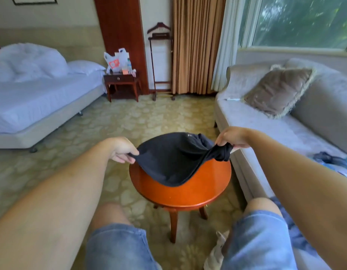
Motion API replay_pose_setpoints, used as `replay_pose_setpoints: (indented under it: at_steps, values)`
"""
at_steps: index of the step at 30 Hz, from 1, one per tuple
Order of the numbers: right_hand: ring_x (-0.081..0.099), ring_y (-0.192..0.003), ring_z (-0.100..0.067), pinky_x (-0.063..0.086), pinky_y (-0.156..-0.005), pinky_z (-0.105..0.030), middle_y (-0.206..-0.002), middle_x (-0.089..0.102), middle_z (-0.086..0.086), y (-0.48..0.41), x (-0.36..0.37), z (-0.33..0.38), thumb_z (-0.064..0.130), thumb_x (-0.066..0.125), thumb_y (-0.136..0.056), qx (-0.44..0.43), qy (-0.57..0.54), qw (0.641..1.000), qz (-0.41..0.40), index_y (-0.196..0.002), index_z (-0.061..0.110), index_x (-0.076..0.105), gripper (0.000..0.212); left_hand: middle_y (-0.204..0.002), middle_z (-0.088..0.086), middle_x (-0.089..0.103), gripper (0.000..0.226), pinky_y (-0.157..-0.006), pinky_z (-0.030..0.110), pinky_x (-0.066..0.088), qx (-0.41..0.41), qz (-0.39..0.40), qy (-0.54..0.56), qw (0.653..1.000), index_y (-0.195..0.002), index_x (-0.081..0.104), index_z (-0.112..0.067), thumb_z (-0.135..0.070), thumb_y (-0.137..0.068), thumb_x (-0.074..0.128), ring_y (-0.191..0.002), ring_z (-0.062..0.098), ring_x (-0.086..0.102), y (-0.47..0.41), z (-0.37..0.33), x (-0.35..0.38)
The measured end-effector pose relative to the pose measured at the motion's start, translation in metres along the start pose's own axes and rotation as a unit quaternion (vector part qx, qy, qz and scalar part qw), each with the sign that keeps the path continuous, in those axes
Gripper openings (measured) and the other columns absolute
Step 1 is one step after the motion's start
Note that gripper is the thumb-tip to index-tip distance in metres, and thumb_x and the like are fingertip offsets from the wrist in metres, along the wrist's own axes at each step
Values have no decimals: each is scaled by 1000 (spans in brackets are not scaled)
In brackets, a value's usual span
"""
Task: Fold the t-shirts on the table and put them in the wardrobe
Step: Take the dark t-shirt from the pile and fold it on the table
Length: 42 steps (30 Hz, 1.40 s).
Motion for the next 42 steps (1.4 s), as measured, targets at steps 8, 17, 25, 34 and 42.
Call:
replay_pose_setpoints:
  at_steps: [8,17,25,34,42]
  values:
    - [61,-116,-29,51,-80,-36,-122,64,-12,-43,58,-92,30,42,-103,283,231,887,283,-133,6,51,39,-100,0,66,56,-90,31,46,-159,266,-282,908,-129,55,-17,-59,-92,51,-97,17,62,-39,45,69]
    - [24,-143,-35,26,-114,-45,-156,25,-14,-177,121,-63,47,45,-99,51,238,970,5,-152,13,25,66,-159,5,20,68,-115,47,28,78,-17,-217,973,-152,28,-25,-52,-95,51,-144,30,24,-168,1,122]
    - [-9,-150,-23,0,-120,-53,-164,-5,-2,-207,172,-106,66,19,-96,-17,327,941,-85,-156,25,8,74,-164,3,-8,68,-119,53,-3,103,-120,-300,941,-156,6,-28,-61,-98,20,-150,23,-12,-219,26,171]
    - [-4,-150,-22,1,-120,-50,-164,3,-1,-171,180,-127,67,26,-95,-31,295,946,-128,-155,25,17,74,-164,3,-2,67,-119,54,-1,126,-140,-281,941,-155,14,-27,-61,-98,23,-151,24,-7,-184,37,190]
    - [7,-150,-24,7,-118,-53,-163,15,-2,-113,185,-150,74,12,-84,-30,281,948,-146,-152,24,28,86,-163,5,8,66,-119,53,9,119,-114,-285,944,-154,21,-27,-60,-97,31,-149,28,5,-128,38,211]
Point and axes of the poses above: each hand's wrist, its own y-axis away from the middle knuckle, its own x-axis out of the palm, z = x × y, the point moved 4 cm from there along -y, towards the middle knuckle
